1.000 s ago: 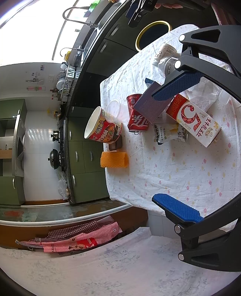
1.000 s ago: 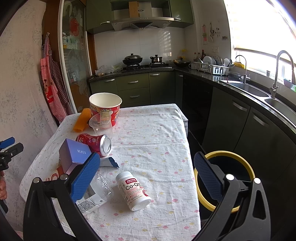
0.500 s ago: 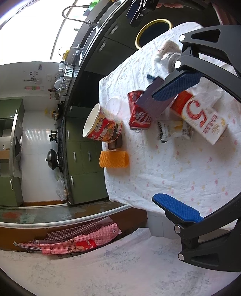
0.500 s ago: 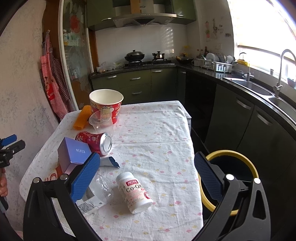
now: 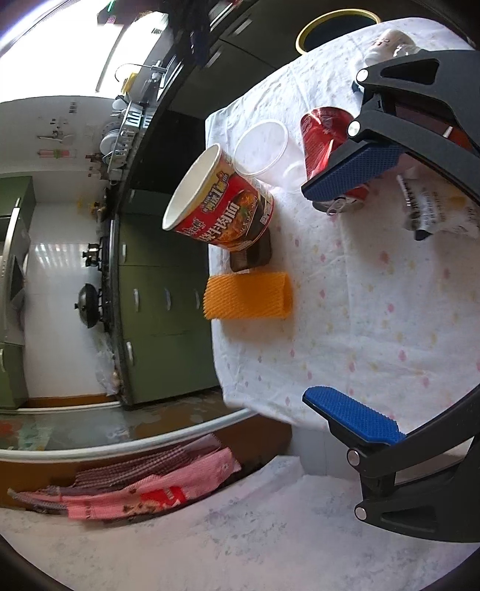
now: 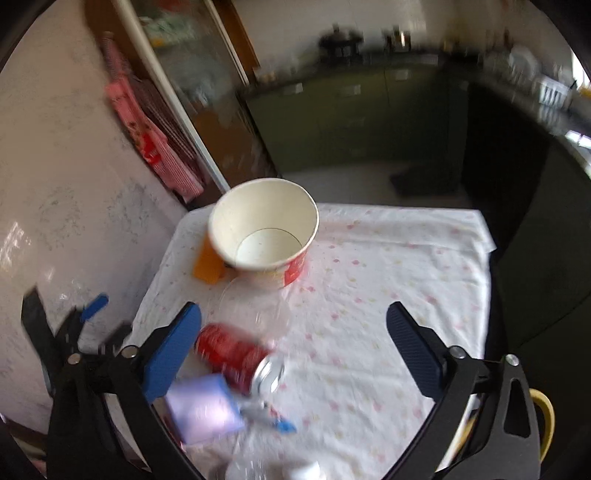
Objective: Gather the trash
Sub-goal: 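Grasp the paper noodle cup rim with the right gripper and lift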
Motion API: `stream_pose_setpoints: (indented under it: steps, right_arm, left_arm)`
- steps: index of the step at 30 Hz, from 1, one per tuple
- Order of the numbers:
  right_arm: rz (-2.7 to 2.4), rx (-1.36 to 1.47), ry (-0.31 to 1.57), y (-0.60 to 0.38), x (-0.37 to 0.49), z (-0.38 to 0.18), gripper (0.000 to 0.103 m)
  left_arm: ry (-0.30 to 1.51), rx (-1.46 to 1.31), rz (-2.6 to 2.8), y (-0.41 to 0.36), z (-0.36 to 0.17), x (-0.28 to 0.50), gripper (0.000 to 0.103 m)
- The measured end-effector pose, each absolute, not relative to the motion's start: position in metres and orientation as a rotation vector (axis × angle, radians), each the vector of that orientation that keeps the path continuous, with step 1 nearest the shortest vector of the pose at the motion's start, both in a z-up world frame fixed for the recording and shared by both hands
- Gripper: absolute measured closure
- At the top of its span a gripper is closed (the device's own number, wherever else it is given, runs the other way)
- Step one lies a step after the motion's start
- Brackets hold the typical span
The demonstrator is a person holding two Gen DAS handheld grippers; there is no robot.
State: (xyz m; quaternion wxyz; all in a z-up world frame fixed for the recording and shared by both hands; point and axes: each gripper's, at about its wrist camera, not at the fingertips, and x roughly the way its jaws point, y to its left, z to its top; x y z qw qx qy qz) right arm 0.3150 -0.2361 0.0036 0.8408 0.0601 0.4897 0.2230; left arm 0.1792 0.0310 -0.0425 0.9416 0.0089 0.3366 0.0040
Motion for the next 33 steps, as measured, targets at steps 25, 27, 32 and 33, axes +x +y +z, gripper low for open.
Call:
stream_pose_setpoints:
  steps: [25, 27, 32, 33]
  right_arm:
    - [0.412, 0.261, 1.235, -0.214, 0.424, -0.062, 0.099]
    - [0.414, 0.277, 1.191, -0.232, 0.407, -0.037, 0.099]
    - [0.371, 0.3, 1.129, -0.293, 0.358, 0.01, 0.099]
    - [0.342, 0.312, 1.119, -0.315, 0.344, 0.017, 0.099]
  left_arm:
    - [0.681, 0.015, -0.028, 0.04, -0.044, 0.183, 0.004]
    - [0.671, 0.014, -0.033, 0.038, -0.039, 0.177, 0.004]
    - [0.641, 0.03, -0.048, 0.028, -0.028, 0.159, 0.004]
    - [0.638, 0.033, -0.05, 0.025, -0.026, 0.157, 0.004]
